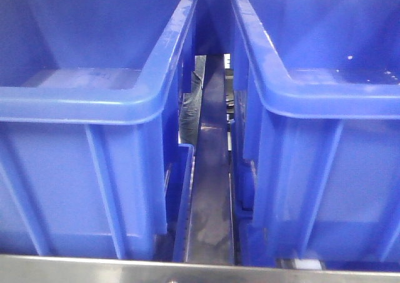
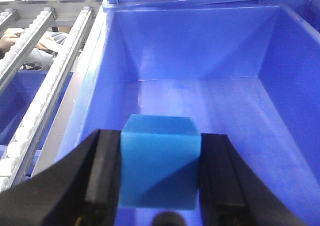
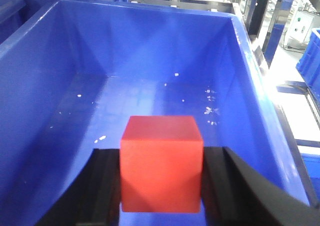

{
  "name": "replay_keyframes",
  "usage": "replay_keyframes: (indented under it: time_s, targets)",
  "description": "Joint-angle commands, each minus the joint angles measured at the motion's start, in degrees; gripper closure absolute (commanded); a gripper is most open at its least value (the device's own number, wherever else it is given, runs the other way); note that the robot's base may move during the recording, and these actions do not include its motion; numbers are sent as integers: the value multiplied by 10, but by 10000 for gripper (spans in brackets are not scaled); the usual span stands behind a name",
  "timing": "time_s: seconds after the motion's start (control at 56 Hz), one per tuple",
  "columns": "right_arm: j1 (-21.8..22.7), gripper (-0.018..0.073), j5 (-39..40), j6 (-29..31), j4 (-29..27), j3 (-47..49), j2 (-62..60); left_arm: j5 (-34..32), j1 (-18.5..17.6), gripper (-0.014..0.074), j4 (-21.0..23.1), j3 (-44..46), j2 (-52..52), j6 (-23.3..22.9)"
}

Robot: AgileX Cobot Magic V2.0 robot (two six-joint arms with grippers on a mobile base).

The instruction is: Sort and place red and blue blocks on shelf

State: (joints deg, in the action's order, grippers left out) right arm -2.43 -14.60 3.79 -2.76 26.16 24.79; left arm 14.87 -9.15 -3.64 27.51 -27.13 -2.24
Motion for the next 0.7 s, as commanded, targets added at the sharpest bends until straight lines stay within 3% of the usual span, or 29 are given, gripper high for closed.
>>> replay_keyframes:
  time_s: [0.0,0.679]
  targets:
    - [2,176,50,5,-1,17,2,-51,1,341,0,18,-2,-2]
    - [2,176,55,5,-1,17,2,-71,1,341,2,18,-2,-2]
